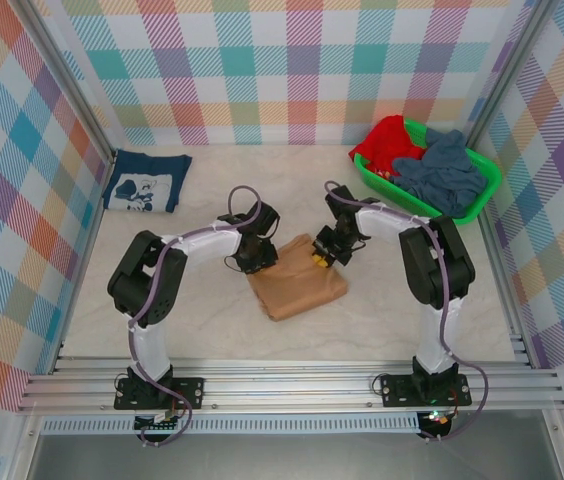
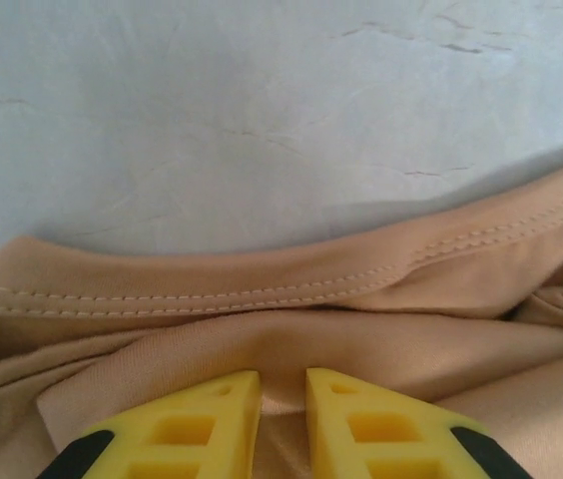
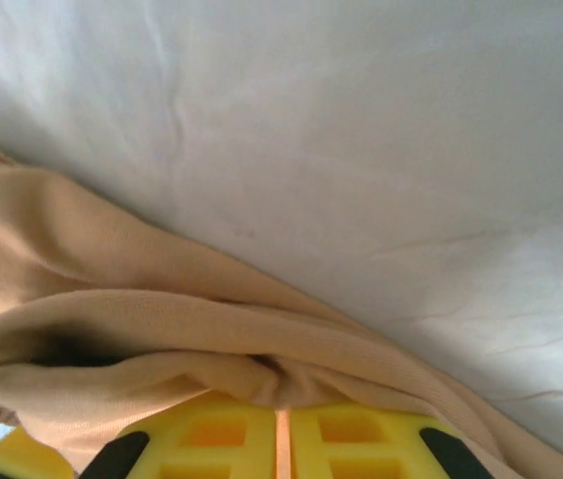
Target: Fold and stack the t-shirts
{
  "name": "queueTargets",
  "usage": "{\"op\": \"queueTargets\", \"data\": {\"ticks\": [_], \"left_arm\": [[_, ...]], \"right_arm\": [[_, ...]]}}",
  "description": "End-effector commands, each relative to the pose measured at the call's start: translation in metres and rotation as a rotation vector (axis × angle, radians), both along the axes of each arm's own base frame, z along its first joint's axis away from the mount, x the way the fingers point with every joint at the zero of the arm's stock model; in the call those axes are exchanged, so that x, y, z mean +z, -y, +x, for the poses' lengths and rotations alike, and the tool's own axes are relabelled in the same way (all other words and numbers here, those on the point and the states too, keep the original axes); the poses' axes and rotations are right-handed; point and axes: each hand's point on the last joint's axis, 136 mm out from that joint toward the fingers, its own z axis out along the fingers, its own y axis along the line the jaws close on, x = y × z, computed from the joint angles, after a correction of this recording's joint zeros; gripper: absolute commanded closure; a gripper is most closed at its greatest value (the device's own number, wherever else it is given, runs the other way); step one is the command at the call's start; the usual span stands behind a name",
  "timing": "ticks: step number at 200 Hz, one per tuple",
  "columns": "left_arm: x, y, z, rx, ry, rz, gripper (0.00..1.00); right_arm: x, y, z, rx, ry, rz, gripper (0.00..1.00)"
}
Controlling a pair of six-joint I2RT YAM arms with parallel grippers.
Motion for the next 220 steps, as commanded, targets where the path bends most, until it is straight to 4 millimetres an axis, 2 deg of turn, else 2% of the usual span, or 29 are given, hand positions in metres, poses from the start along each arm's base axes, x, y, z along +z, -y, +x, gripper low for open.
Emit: {"op": "queueTargets", "data": {"ticks": [1, 31, 46, 57, 70, 85, 106, 117, 126, 140, 153, 184, 201, 220], "left_arm": [[-0.033, -0.036, -0.021, -0.018, -0.079, 0.166, 0.79], [-0.029, -0.035, -0.014, -0.024, -0.065, 0.172, 0.79], [-0.025, -0.033, -0.009, -0.023, -0.05, 0.168, 0.79], [-0.015, -0.03, -0.002, -0.021, -0.021, 0.157, 0.77], [0.01, -0.025, 0.008, -0.015, 0.037, 0.137, 0.67], [0.052, -0.023, 0.015, 0.002, 0.13, 0.117, 0.54], [0.079, -0.034, -0.002, 0.045, 0.177, 0.055, 0.48], [0.077, -0.033, -0.018, 0.036, 0.165, -0.011, 0.48], [0.074, -0.023, -0.028, 0.003, 0.163, -0.108, 0.48], [0.061, -0.014, -0.049, -0.037, 0.127, -0.207, 0.48], [0.054, -0.008, -0.059, -0.052, 0.132, -0.284, 0.48], [0.038, 0.01, -0.059, -0.079, 0.149, -0.409, 0.47], [0.025, 0.014, -0.058, -0.084, 0.125, -0.403, 0.48], [0.006, 0.014, -0.062, -0.099, 0.073, -0.379, 0.52]], "right_arm": [[-0.016, 0.031, -0.003, -0.052, -0.04, -0.068, 0.88], [-0.024, 0.034, -0.02, -0.099, -0.106, -0.055, 0.88], [-0.022, 0.036, -0.022, -0.132, -0.085, -0.042, 0.83], [-0.02, 0.032, -0.021, -0.123, -0.084, -0.019, 0.83], [-0.015, 0.025, -0.015, -0.097, -0.073, -0.001, 0.83], [-0.011, 0.023, -0.008, -0.077, -0.058, 0.003, 0.83], [-0.007, 0.02, -0.002, -0.064, -0.052, 0.004, 0.83], [-0.006, 0.019, -0.002, -0.064, -0.055, 0.008, 0.83], [-0.007, 0.018, -0.002, -0.065, -0.06, 0.009, 0.83], [-0.009, 0.018, -0.003, -0.061, -0.07, 0.009, 0.82], [-0.011, 0.017, -0.003, -0.058, -0.078, 0.008, 0.83], [-0.013, 0.018, -0.004, -0.053, -0.086, 0.003, 0.83], [-0.014, 0.018, -0.005, -0.052, -0.089, -0.001, 0.83], [-0.015, 0.019, -0.006, -0.055, -0.095, -0.005, 0.83]]}}
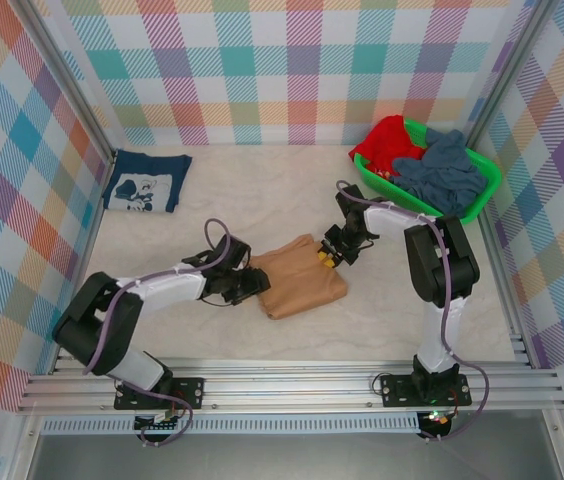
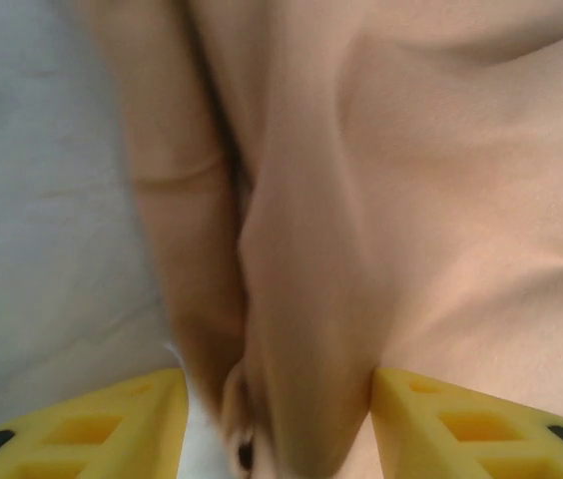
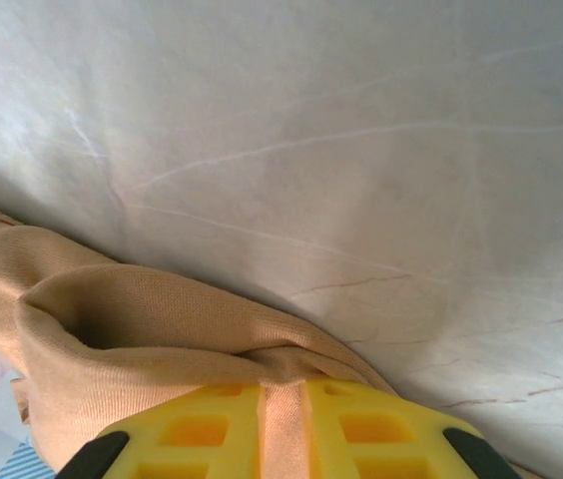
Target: Fold and stack the t-shirts
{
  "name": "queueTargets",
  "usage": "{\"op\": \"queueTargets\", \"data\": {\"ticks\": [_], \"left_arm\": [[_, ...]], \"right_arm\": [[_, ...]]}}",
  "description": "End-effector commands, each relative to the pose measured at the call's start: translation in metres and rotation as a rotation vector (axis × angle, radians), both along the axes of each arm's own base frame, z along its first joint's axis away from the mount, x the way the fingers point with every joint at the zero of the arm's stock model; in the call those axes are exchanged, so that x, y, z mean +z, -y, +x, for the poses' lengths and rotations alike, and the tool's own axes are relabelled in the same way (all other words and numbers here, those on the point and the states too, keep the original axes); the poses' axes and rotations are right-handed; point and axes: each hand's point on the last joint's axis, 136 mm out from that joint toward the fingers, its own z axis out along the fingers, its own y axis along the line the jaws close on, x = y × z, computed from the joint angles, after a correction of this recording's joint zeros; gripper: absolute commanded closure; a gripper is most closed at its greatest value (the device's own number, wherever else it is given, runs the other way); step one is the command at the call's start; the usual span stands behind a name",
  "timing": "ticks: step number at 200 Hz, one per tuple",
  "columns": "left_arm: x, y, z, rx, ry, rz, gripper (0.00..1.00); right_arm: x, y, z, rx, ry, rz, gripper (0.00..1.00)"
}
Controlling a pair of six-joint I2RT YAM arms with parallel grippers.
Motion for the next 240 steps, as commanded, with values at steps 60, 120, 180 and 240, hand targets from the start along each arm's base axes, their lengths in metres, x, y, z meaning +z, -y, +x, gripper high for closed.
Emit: {"op": "queueTargets", "data": {"ticks": [60, 120, 180, 240], "left_arm": [[0.001, 0.037, 0.026, -0.043, 0.049, -0.086, 0.63], [0.023, 0.063, 0.043, -0.09, 0.06, -0.025, 0.72], [0.024, 0.029, 0.049, -0.055, 0.078, 0.195, 0.99], [0.057, -0.022, 0.084, -0.18, 0.094, 0.545, 1.0]], "right_arm": [[-0.015, 0.008, -0.008, 0.007, -0.054, -0.044, 0.83], [-0.017, 0.01, -0.013, 0.002, -0.064, -0.046, 0.83], [-0.013, 0.011, -0.012, 0.001, -0.052, -0.046, 0.84], [0.057, 0.018, 0.004, 0.068, 0.166, -0.062, 0.47]]}}
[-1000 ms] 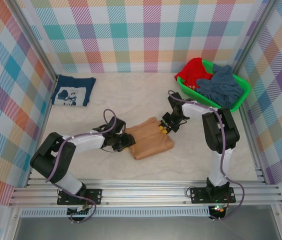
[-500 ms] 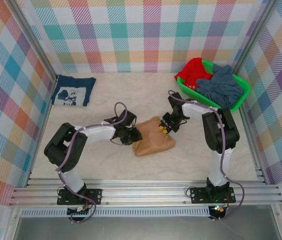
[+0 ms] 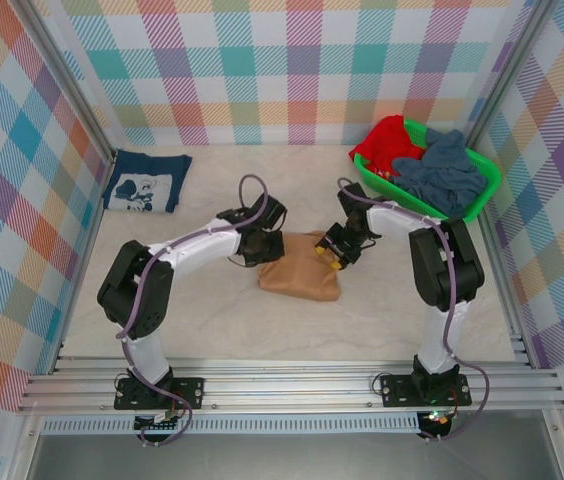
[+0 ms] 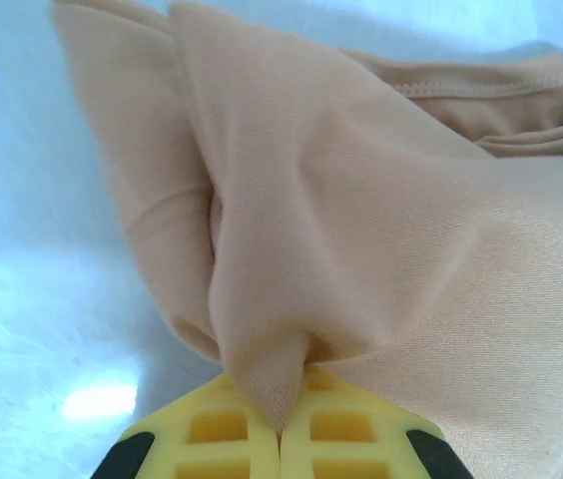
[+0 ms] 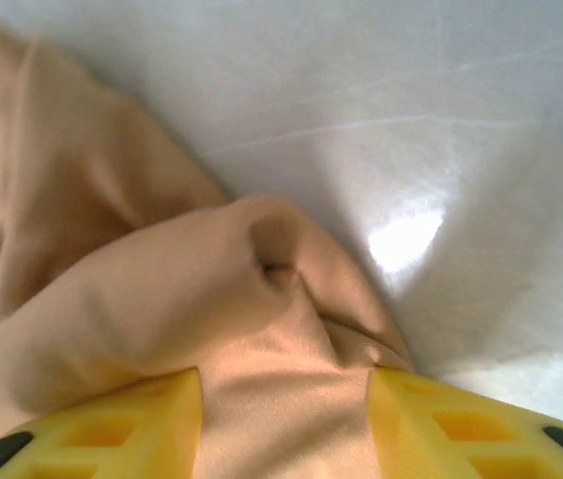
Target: Fold and stack the t-shirts
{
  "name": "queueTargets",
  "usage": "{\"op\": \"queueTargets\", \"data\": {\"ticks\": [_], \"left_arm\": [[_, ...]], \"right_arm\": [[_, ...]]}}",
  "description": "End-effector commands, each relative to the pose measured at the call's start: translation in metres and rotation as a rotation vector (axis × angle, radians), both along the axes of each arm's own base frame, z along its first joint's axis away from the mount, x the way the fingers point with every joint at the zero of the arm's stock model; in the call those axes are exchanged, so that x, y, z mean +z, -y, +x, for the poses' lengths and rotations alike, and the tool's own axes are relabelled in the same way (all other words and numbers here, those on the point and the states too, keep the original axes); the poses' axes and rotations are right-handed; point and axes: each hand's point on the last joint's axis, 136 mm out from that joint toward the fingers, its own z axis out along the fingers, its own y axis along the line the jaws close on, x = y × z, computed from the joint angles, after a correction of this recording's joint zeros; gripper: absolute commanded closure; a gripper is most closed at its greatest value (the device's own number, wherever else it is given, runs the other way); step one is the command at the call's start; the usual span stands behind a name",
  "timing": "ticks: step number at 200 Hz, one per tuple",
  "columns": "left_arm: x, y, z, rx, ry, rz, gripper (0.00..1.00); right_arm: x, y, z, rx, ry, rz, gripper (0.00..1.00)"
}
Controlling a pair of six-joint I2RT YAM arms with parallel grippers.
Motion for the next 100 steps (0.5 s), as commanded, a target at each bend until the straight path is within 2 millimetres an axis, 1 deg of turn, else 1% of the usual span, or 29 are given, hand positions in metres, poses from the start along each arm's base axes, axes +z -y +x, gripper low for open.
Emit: {"op": "queueTargets", "data": {"ticks": [1, 24, 33, 50, 77, 100], "left_arm": [[0.0, -0.048, 0.0, -0.072, -0.035, 0.231, 1.0], [0.015, -0.075, 0.023, -0.093, 0.009, 0.274, 1.0], [0.023, -0.085, 0.035, -0.096, 0.032, 0.298, 1.0], [0.033, -0.1, 0.057, -0.122, 0.06, 0.347, 1.0], [0.048, -0.114, 0.097, -0.221, 0.121, 0.479, 1.0], [0.058, -0.131, 0.129, -0.24, 0.139, 0.53, 1.0]], "right_arm": [[0.041, 0.013, 0.004, 0.042, 0.104, -0.039, 0.47], [0.076, 0.017, 0.005, 0.075, 0.188, -0.038, 0.45], [0.086, 0.018, 0.004, 0.089, 0.21, -0.038, 0.45], [0.099, 0.02, -0.001, 0.109, 0.236, -0.028, 0.45], [0.112, 0.022, -0.011, 0.136, 0.261, -0.008, 0.45], [0.113, 0.026, -0.02, 0.133, 0.265, 0.014, 0.45]]}}
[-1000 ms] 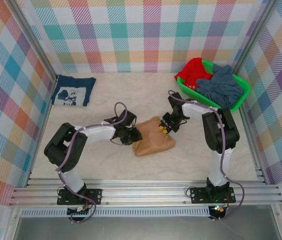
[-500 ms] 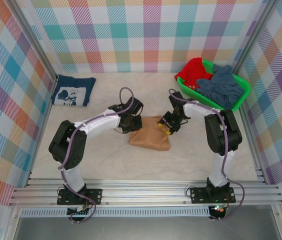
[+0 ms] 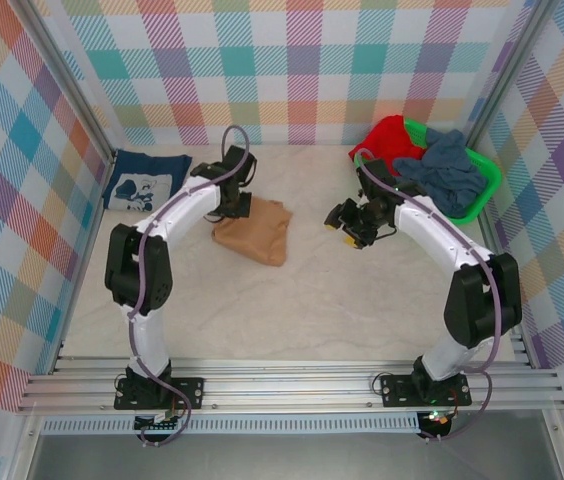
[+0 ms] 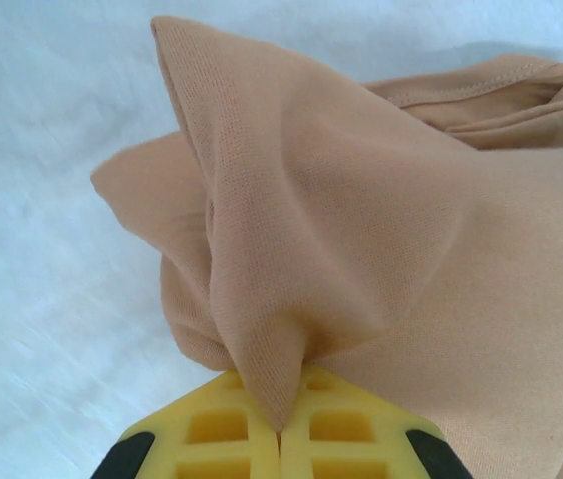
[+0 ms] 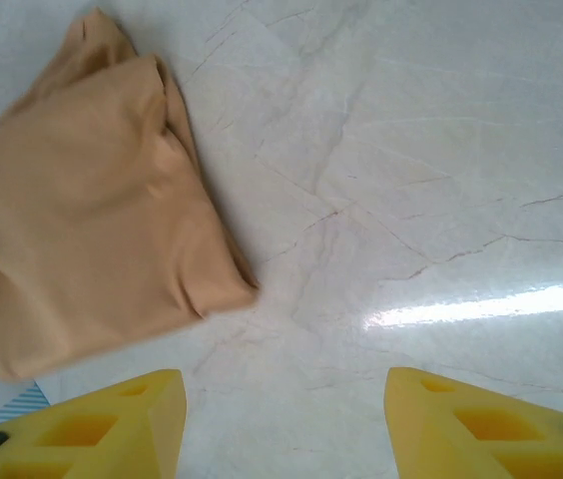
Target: Fold and stack the t-shirts
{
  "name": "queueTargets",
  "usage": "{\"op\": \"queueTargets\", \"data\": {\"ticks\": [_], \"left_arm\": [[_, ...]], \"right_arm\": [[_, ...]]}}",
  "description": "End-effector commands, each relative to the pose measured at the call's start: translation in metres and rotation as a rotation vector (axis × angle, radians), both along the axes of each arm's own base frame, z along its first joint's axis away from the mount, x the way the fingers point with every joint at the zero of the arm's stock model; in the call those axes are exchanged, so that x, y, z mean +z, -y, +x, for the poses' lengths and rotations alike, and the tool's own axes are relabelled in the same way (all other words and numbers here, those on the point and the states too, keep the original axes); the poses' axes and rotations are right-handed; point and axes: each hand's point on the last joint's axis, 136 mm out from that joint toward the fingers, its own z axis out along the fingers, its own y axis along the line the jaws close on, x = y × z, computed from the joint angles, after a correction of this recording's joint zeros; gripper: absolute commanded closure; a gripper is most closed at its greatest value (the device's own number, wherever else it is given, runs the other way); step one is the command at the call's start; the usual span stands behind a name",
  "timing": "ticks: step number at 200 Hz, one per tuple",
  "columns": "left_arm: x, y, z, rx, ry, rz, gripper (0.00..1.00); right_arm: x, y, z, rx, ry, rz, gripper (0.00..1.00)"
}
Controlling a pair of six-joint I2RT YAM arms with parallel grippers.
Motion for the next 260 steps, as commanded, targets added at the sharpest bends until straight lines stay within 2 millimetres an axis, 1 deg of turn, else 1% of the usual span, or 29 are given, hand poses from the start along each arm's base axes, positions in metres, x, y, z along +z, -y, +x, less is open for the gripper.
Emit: {"op": "queueTargets", "data": {"ticks": [1, 20, 44, 63, 70, 80, 99, 112, 123, 143, 157, 180, 211, 241, 260], "left_arm": [[0.012, -0.024, 0.024, -0.09, -0.001, 0.141, 1.0], [0.027, -0.041, 0.048, -0.106, 0.037, 0.203, 1.0], [0.053, -0.074, 0.078, -0.081, 0.139, 0.356, 1.0], [0.061, -0.086, 0.098, -0.096, 0.162, 0.472, 1.0], [0.06, -0.091, 0.104, -0.1, 0.154, 0.517, 1.0], [0.063, -0.097, 0.112, -0.093, 0.157, 0.545, 1.0], [0.074, -0.114, 0.119, -0.026, 0.186, 0.554, 1.0], [0.076, -0.126, 0.121, 0.011, 0.201, 0.52, 1.0], [0.081, -0.143, 0.123, 0.061, 0.218, 0.53, 1.0], [0.086, -0.159, 0.131, 0.075, 0.243, 0.519, 1.0], [0.094, -0.174, 0.134, 0.066, 0.251, 0.543, 1.0], [0.109, -0.182, 0.144, -0.012, 0.258, 0.608, 1.0], [0.114, -0.197, 0.157, -0.038, 0.297, 0.604, 1.0], [0.109, -0.212, 0.167, -0.044, 0.285, 0.594, 1.0], [0.106, -0.223, 0.167, -0.014, 0.274, 0.607, 1.0]], "right_arm": [[-0.001, 0.008, -0.019, 0.031, -0.021, 0.005, 0.45], [-0.005, 0.012, -0.025, 0.014, -0.021, 0.03, 0.45], [-0.012, 0.013, -0.03, 0.006, -0.038, 0.051, 0.45], [-0.017, 0.014, -0.032, 0.004, -0.047, 0.059, 0.46], [-0.018, 0.015, -0.033, 0.003, -0.048, 0.064, 0.46], [-0.021, 0.016, -0.034, 0.005, -0.052, 0.066, 0.46], [-0.024, 0.02, -0.035, 0.002, -0.062, 0.086, 0.46], [-0.026, 0.025, -0.036, -0.002, -0.065, 0.097, 0.46], [-0.027, 0.029, -0.037, -0.009, -0.058, 0.103, 0.46], [-0.031, 0.036, -0.04, -0.035, -0.048, 0.127, 0.46], [-0.037, 0.038, -0.043, -0.051, -0.051, 0.145, 0.46], [-0.05, 0.04, -0.052, -0.073, -0.071, 0.168, 0.46], [-0.064, 0.043, -0.064, -0.09, -0.095, 0.179, 0.46], [-0.07, 0.047, -0.077, -0.098, -0.11, 0.175, 0.46], [-0.074, 0.049, -0.085, -0.106, -0.129, 0.171, 0.46]]}}
